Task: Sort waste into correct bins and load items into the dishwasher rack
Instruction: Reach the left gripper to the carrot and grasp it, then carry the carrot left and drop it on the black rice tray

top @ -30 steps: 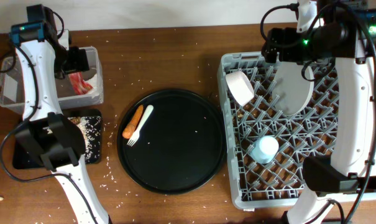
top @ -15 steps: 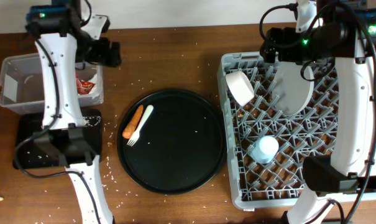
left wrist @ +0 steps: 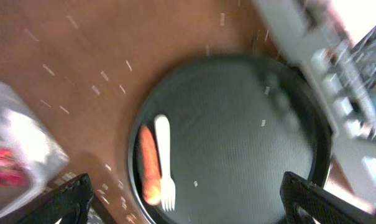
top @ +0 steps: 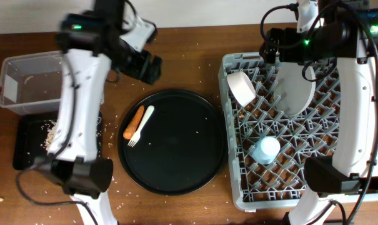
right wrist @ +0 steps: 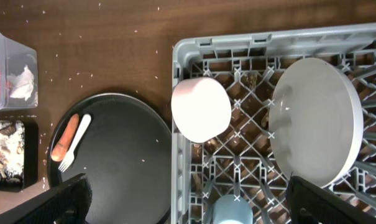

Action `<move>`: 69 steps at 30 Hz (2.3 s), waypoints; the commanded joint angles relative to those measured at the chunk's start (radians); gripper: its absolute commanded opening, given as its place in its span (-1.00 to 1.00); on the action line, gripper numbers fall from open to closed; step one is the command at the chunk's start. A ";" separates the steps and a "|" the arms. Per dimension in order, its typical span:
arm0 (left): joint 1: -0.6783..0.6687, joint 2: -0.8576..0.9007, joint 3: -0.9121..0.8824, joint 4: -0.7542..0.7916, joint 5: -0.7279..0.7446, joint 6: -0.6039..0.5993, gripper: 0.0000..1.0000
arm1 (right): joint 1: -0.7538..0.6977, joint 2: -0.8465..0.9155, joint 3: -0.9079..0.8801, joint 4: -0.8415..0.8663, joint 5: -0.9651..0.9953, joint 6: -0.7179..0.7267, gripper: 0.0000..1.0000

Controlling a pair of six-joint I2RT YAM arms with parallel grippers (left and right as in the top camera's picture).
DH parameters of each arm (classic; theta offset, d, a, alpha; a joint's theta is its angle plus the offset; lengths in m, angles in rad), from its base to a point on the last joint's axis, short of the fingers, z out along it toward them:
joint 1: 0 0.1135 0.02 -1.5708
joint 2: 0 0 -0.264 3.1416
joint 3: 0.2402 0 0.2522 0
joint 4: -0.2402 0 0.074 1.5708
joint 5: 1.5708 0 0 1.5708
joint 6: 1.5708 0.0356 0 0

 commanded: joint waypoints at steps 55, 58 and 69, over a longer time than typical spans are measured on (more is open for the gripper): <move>0.030 0.006 -0.882 0.571 -0.235 -0.163 -0.65 | -0.001 0.003 0.002 -0.006 0.025 -0.023 0.97; 0.030 0.005 -0.716 0.421 -0.235 -0.163 -0.74 | -0.001 0.003 0.002 -0.006 0.025 -0.023 0.97; 0.166 0.004 -0.345 0.052 -0.373 -0.280 -0.74 | -0.001 0.003 0.002 -0.006 0.032 -0.029 0.97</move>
